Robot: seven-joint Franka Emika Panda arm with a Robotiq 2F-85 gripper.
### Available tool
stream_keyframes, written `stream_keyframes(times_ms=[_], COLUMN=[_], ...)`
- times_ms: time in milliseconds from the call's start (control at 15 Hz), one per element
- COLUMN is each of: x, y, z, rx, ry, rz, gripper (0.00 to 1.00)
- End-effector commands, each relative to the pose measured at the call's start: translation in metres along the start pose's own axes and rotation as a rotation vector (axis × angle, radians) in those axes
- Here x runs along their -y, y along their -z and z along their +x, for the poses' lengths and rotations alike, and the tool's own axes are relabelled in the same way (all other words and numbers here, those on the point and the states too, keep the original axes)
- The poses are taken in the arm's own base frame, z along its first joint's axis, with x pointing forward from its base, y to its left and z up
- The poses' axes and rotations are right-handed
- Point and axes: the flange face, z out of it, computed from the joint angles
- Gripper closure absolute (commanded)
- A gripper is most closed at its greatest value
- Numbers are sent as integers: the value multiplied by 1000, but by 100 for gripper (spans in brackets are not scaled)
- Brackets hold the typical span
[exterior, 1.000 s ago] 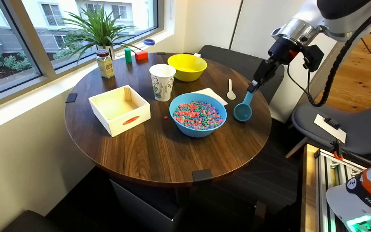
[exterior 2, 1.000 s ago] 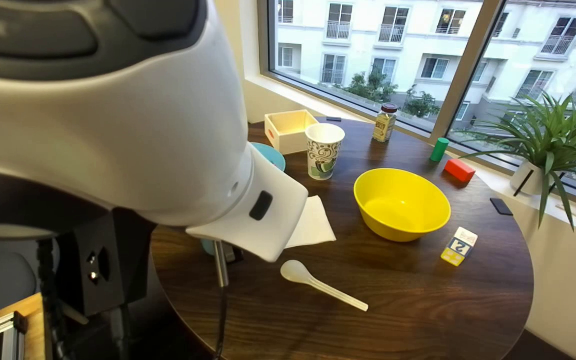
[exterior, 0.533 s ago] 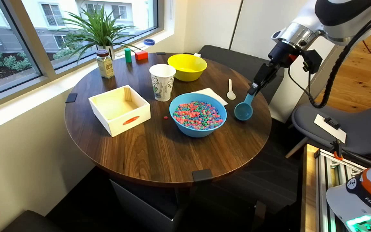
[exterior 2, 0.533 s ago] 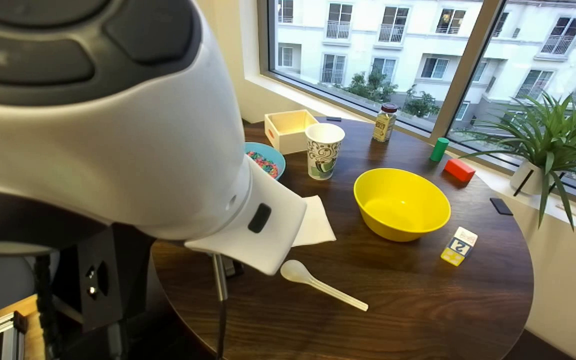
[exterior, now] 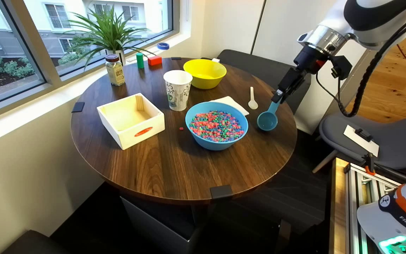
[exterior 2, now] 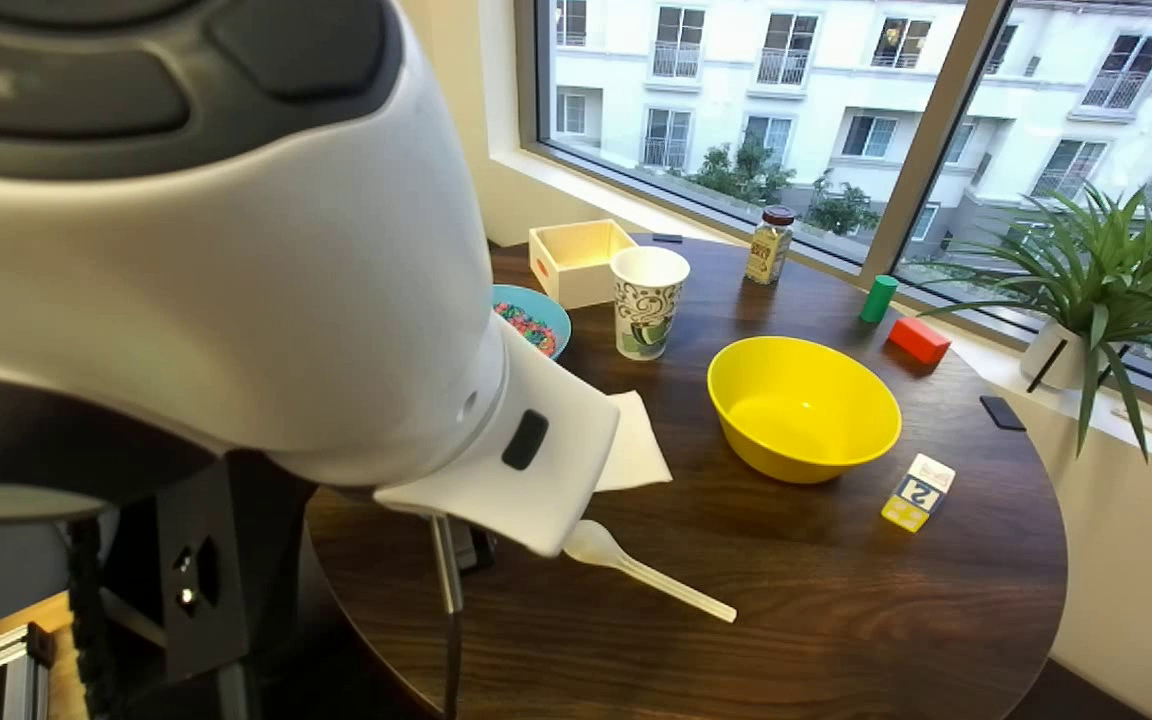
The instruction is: Turn the blue ladle over
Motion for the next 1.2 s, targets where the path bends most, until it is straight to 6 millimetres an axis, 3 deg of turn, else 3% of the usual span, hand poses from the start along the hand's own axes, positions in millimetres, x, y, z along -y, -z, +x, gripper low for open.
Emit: stream_keyframes(times_ms=[0, 200, 267, 400, 600, 667, 1133], x=[-4, -7, -8, -10, -11, -11, 2], y=[-6, -9, -10, -12, -13, -12, 0], z=[-2, -1, -1, 0, 0, 1, 3], rx=[-3, 1, 3, 8, 8, 6, -9], ry=[-7, -18, -23, -29, -32, -31, -44], rz=[-32, -44, -51, -62, -73, -79, -163], gripper=[32, 22, 13, 4, 8, 1, 0])
